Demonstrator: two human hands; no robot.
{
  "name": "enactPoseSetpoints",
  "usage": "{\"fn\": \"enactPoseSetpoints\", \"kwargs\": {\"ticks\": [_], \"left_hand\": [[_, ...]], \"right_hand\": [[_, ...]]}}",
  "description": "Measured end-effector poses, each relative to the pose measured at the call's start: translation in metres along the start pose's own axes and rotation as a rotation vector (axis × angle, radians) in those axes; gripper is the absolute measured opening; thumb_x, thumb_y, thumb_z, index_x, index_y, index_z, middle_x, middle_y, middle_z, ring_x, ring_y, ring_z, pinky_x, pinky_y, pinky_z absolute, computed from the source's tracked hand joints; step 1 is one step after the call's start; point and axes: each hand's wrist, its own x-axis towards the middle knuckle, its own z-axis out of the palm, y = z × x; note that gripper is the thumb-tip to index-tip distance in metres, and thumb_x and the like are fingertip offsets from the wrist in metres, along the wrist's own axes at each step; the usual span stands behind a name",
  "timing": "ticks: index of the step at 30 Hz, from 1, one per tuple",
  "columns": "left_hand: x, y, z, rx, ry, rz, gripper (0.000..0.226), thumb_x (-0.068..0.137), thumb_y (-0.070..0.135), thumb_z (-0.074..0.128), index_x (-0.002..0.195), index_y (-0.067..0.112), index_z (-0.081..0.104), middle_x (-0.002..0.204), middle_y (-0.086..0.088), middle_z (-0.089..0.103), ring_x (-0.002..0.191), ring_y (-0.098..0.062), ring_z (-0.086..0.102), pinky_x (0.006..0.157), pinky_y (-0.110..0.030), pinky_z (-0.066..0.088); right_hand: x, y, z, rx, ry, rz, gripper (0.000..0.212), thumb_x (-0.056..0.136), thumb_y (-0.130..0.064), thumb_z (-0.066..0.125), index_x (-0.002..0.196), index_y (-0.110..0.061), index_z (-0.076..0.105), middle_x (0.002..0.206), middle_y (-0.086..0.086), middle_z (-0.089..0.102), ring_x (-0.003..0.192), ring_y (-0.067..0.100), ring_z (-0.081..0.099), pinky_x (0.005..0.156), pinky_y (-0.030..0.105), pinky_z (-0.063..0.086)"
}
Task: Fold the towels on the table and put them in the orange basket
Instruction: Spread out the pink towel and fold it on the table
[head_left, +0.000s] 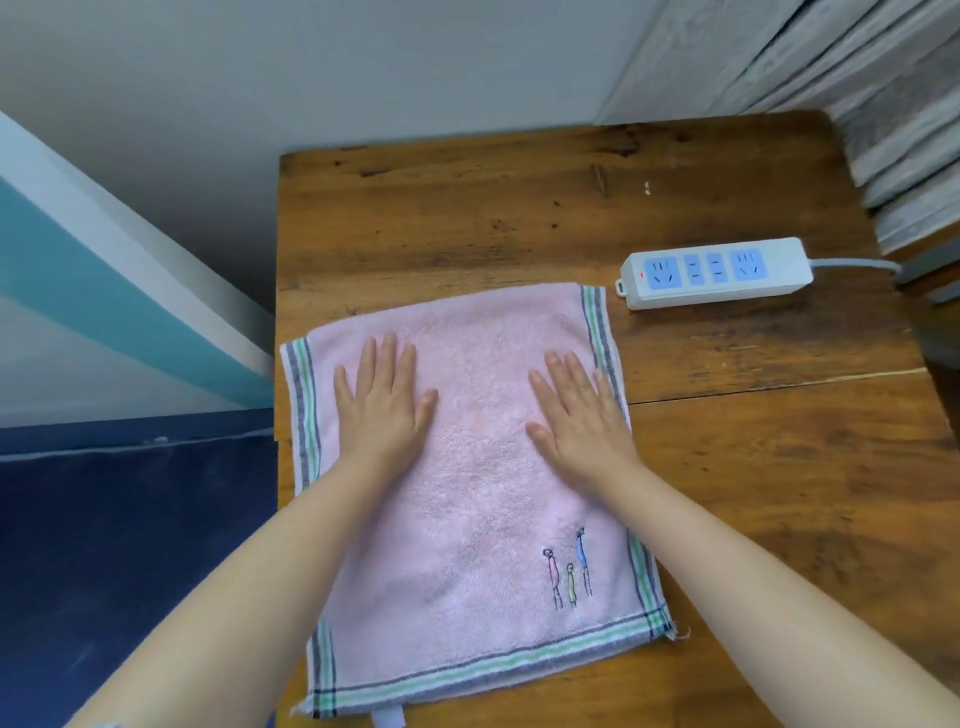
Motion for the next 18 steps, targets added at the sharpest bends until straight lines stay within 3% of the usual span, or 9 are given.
{"fn": "enactPoseSetpoints", "kwargs": {"ticks": [2, 8, 12, 15, 18], "left_hand": [[0.008, -0.018, -0.001, 0.004, -0.010, -0.033, 0.062, 0.095, 0.047, 0.025, 0.148, 0.022, 0.004, 0.157, 0.001, -0.006, 0.144, -0.020, -0.010, 0.114, -0.047, -0.008], [0.017, -0.043, -0.006, -0.003, 0.009, -0.025, 0.066, 0.090, 0.057, 0.022, 0.147, 0.026, 0.009, 0.157, 0.001, -0.002, 0.144, -0.024, -0.008, 0.114, -0.046, -0.007], [0.029, -0.055, -0.016, 0.014, -0.021, -0.025, 0.058, 0.095, 0.047, 0.026, 0.147, 0.027, 0.009, 0.157, -0.001, -0.005, 0.144, -0.026, -0.011, 0.115, -0.045, -0.003], [0.032, -0.054, -0.022, 0.019, 0.018, -0.004, 0.058, 0.096, 0.043, 0.027, 0.147, 0.023, 0.010, 0.157, -0.006, -0.003, 0.144, -0.025, -0.009, 0.115, -0.044, -0.004], [0.028, -0.044, -0.020, -0.051, 0.040, 0.025, 0.056, 0.097, 0.038, 0.029, 0.147, 0.020, 0.011, 0.157, -0.005, -0.002, 0.144, -0.021, -0.008, 0.114, -0.040, -0.007]], "right_hand": [[-0.003, 0.013, 0.006, -0.053, -0.012, 0.031, 0.059, 0.096, -0.047, 0.015, 0.134, -0.022, -0.023, 0.138, -0.001, -0.034, 0.127, 0.014, -0.035, 0.102, 0.026, -0.026], [-0.018, 0.039, 0.004, -0.101, -0.082, 0.073, 0.062, 0.080, -0.055, -0.012, 0.131, -0.023, -0.028, 0.137, -0.005, -0.037, 0.128, 0.010, -0.034, 0.102, 0.024, -0.026], [-0.004, 0.039, -0.018, -0.084, 0.003, 0.160, 0.060, 0.096, -0.043, 0.011, 0.145, -0.013, -0.005, 0.154, 0.002, -0.014, 0.138, 0.013, -0.021, 0.109, 0.029, -0.015], [0.024, 0.011, -0.037, -0.028, 0.152, 0.074, 0.060, 0.092, -0.036, 0.017, 0.145, -0.007, 0.012, 0.155, 0.008, 0.003, 0.143, 0.018, -0.008, 0.107, 0.024, -0.015], [0.061, -0.018, -0.042, 0.006, 0.085, -0.067, 0.055, 0.098, -0.032, 0.027, 0.146, -0.013, 0.008, 0.156, 0.006, -0.002, 0.144, 0.021, -0.007, 0.111, 0.026, -0.012]]}}
